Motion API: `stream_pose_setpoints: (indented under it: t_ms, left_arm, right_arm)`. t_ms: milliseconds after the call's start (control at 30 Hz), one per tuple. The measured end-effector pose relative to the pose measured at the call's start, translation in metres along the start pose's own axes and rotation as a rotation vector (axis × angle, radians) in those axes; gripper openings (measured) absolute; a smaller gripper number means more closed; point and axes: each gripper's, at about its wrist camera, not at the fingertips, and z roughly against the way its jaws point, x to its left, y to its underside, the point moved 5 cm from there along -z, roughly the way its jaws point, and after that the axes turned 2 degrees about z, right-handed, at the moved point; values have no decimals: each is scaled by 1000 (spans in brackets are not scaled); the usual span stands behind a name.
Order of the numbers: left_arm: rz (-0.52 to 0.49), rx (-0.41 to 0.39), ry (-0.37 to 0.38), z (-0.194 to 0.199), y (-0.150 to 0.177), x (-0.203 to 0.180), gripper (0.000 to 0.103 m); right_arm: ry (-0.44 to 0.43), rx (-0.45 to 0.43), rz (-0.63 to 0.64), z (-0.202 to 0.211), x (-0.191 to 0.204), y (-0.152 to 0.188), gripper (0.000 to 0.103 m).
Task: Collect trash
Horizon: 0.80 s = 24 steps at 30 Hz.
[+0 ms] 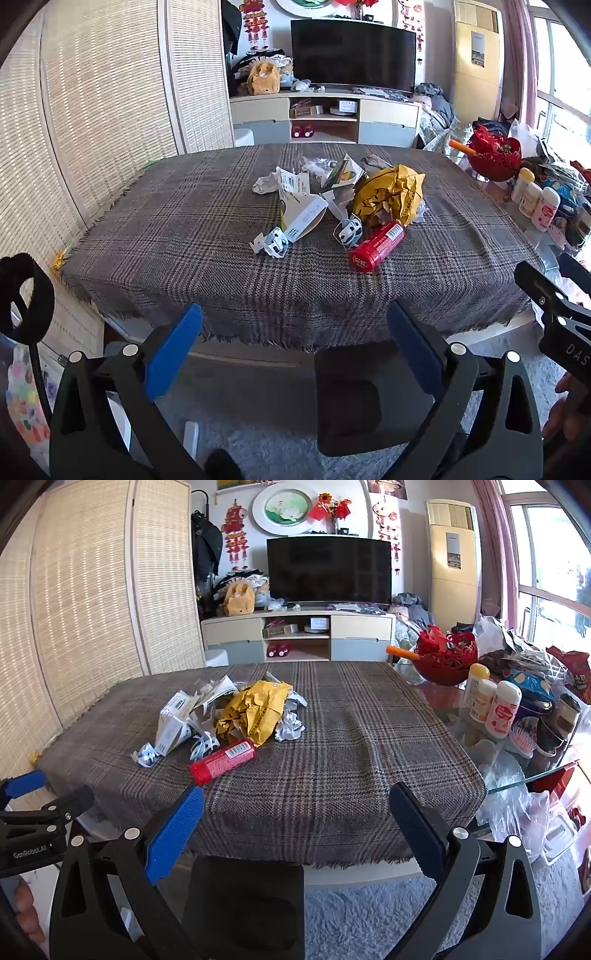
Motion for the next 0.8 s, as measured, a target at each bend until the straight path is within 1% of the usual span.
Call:
stream_pose_setpoints:
  t_ms: [800]
  left_arm:
    - [5,-6,-1,0,-2,2,95]
  right_arm:
    - [-6,3,-1,0,3,-4,100]
